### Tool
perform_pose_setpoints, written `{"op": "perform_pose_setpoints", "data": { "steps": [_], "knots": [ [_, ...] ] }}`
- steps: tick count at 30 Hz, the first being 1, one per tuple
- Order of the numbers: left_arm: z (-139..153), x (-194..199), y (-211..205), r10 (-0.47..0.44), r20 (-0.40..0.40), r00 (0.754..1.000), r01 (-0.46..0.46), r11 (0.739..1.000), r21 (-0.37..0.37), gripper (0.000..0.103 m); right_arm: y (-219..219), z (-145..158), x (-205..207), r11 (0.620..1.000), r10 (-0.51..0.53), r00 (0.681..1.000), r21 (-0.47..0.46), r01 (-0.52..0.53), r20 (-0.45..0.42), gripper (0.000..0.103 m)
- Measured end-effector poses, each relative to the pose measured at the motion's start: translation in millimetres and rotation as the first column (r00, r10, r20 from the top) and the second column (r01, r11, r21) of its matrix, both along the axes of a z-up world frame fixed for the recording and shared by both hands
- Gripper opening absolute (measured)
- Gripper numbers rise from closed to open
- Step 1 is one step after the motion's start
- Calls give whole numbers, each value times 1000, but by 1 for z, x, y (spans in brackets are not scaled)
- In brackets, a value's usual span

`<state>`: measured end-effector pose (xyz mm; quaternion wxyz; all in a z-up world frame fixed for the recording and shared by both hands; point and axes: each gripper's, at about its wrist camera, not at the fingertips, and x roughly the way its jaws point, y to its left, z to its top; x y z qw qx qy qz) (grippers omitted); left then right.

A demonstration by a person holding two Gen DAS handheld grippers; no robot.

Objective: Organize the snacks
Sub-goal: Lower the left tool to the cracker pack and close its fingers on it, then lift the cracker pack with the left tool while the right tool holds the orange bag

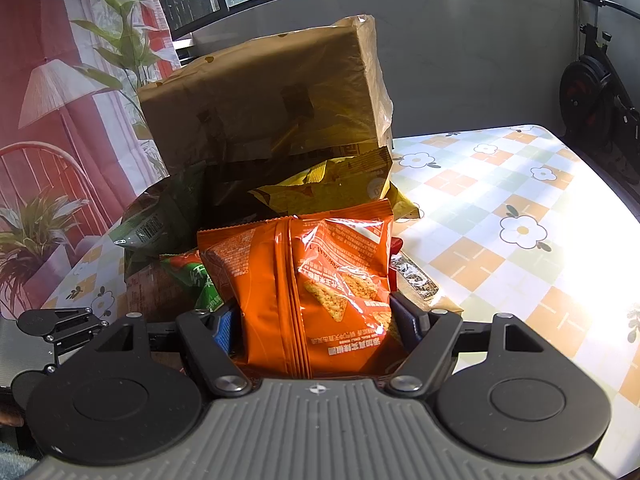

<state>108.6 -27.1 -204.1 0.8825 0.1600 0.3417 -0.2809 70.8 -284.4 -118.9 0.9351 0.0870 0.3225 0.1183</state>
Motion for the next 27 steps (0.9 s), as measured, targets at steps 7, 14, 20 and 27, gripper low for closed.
{"op": "perform_pose_setpoints", "data": {
  "steps": [7,14,20,27],
  "knots": [
    [-10,29,5,81,-61,995,-83,996,-20,67,-2,-1,0,1000,-1,1000,0,1,-4,75],
    [-10,28,6,137,-56,989,-138,990,-19,63,-2,-4,4,1000,-3,1000,6,3,-16,75],
    [-6,23,5,165,-46,985,-165,986,-13,49,-3,-5,3,1000,-4,1000,8,4,-19,75],
    [4,17,8,176,-29,984,-178,983,-47,48,-6,-6,1,1000,-10,1000,23,10,-13,75]
  ]
}}
